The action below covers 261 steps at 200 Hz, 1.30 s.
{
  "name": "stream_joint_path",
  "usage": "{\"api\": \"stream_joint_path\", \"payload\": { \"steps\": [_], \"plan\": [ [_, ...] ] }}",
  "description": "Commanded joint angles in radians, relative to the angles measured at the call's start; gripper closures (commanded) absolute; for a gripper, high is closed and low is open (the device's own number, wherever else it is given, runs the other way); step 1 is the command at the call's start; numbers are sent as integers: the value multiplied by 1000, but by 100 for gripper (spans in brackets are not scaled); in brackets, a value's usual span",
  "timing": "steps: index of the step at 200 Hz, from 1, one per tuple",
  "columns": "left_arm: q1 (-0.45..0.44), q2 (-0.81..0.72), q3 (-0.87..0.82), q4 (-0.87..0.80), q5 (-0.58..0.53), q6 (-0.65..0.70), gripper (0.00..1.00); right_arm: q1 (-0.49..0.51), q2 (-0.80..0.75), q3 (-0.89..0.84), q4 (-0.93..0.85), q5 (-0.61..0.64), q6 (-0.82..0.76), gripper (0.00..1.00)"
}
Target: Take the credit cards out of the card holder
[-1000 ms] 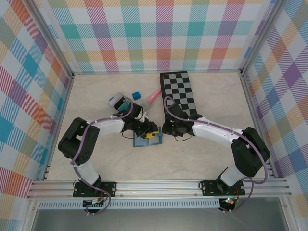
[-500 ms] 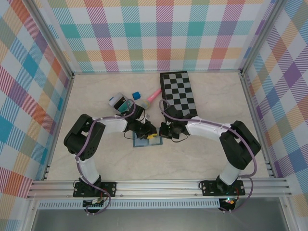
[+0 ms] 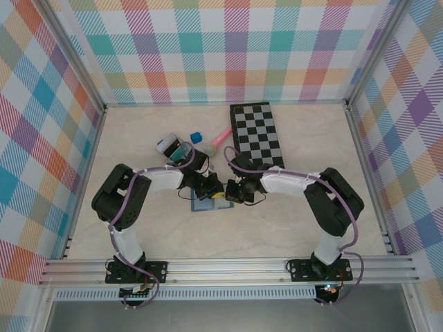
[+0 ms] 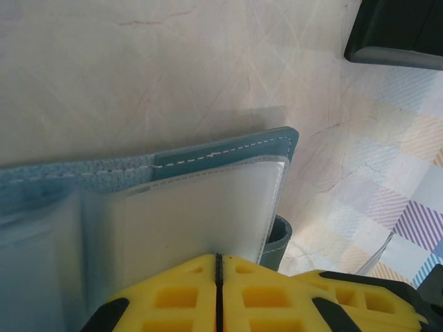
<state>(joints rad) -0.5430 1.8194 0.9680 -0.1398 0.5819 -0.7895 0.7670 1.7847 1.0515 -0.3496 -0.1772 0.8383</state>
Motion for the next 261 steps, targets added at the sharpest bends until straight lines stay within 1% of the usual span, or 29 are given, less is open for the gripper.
{"api": "stream_joint_path", "payload": {
  "steps": [1,19,32,48,63,82,108,136,159,205,225,261],
  "plan": [
    [-8,-61,39,-67,-23,13,91,5,29,37,-31,-4,7,98],
    [-6,-101,55,-129,-79,37,87,5,40,44,-57,17,7,98],
    [4,-135,58,-213,-131,48,85,5,46,45,-66,26,8,98],
    [25,-178,49,-277,-199,57,80,5,52,47,-72,34,5,98],
    [45,-217,27,-324,-253,63,73,5,57,50,-76,35,4,98],
    [74,-250,-16,-336,-266,60,65,5,64,53,-77,35,2,98],
    [91,-258,-59,-336,-273,52,58,5,69,59,-84,35,-1,98],
    [91,-235,-71,-334,-274,50,55,5,77,67,-95,36,-2,98],
    [91,-220,-74,-314,-251,52,55,5,79,73,-106,38,-4,98],
    [91,-188,-67,-322,-266,73,55,6,84,77,-109,39,-4,98],
    [91,-176,-70,-312,-254,76,55,6,86,79,-111,41,-5,98],
    [91,-158,-78,-270,-198,76,55,6,91,77,-108,35,-5,97]
  ]
}}
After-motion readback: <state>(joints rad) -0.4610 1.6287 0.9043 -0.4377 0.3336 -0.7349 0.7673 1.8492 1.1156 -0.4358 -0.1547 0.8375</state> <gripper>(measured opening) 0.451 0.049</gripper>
